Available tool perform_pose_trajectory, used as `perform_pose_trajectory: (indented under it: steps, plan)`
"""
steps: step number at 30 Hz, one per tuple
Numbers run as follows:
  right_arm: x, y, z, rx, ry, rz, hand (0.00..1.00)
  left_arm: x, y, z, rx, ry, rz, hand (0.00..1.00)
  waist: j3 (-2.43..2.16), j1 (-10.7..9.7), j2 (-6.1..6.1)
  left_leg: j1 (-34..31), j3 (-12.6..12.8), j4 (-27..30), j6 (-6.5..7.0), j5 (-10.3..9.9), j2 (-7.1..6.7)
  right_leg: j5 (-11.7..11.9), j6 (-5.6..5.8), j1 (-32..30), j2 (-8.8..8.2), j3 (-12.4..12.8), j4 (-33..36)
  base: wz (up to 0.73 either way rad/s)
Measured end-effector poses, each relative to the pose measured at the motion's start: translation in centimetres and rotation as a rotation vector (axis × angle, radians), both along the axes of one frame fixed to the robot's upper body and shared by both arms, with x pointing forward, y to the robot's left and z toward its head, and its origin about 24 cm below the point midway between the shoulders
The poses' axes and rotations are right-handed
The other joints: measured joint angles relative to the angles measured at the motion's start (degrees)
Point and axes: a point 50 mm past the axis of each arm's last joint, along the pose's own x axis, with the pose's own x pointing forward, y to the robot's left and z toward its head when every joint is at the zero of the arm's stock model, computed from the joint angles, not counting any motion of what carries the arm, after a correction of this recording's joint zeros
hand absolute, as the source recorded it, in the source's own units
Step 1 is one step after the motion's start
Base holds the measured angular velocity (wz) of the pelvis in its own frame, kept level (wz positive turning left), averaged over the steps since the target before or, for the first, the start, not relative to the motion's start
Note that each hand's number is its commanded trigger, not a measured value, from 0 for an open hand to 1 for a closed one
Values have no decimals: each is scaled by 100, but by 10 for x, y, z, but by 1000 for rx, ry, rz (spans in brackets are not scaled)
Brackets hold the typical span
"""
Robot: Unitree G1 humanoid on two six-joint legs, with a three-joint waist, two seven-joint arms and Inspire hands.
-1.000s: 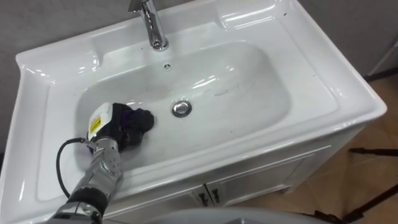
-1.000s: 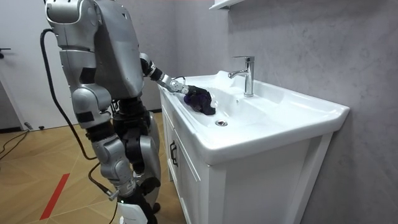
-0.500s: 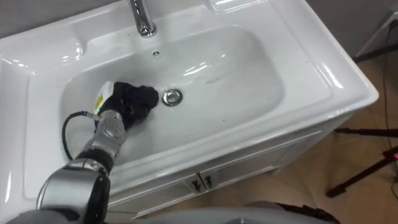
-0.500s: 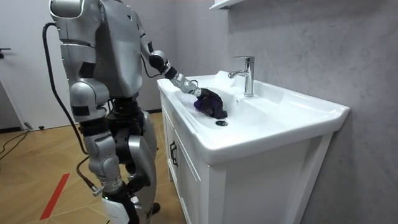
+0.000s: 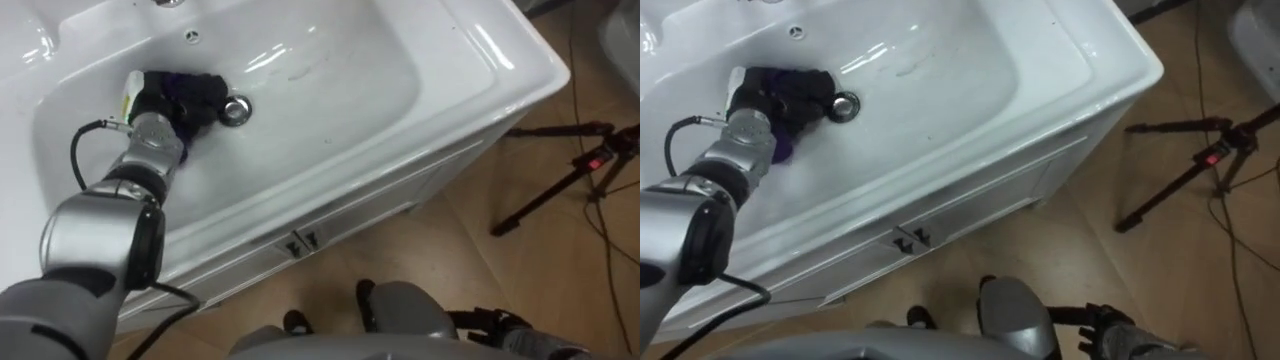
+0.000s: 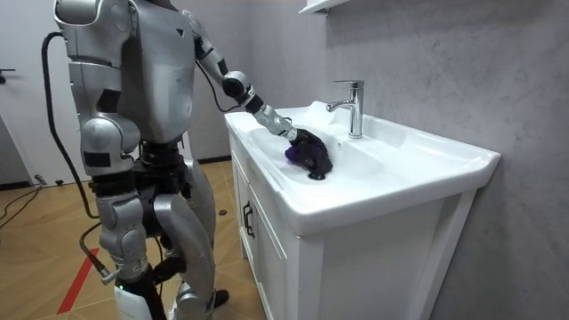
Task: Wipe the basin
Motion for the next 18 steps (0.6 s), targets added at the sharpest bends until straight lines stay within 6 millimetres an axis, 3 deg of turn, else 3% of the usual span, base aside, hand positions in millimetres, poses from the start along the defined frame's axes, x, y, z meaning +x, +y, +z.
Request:
perform_pose_trajectory:
  steps: [4, 8, 14, 16, 18]
  plan:
    - [16, 2, 3, 27, -55, -54, 0, 2, 0, 3, -16, -16, 26, 100, 12, -110, 48, -179, 14, 96, 28, 19, 18, 68, 1, -147, -2, 12, 7, 1]
    - [27, 4, 6, 43, -85, -58, 0, 8, -1, 9, -35, -22, 42, 100, 57, -176, 92, -307, 43, 173, 43, 29, 39, 91, 24, -250, 2, 19, 36, 1]
    - [26, 5, 5, 54, -94, -99, 0, 13, -10, 12, -69, -17, 38, 100, 71, -487, 111, -408, 71, 235, 52, 34, 45, 48, 56, -371, 5, 20, 163, 3]
    - [21, 4, 4, 57, -86, -118, 0, 18, -22, 14, -75, -11, -4, 100, 54, -609, 136, -409, 74, 232, 52, 34, 45, 71, 32, -345, 7, 25, 166, 0]
    - [15, 2, 3, 47, -69, -115, 0, 23, -31, 19, -84, -24, -35, 100, 66, -647, 118, -412, 71, 229, 53, 33, 40, 87, 10, -346, 7, 50, 168, 0]
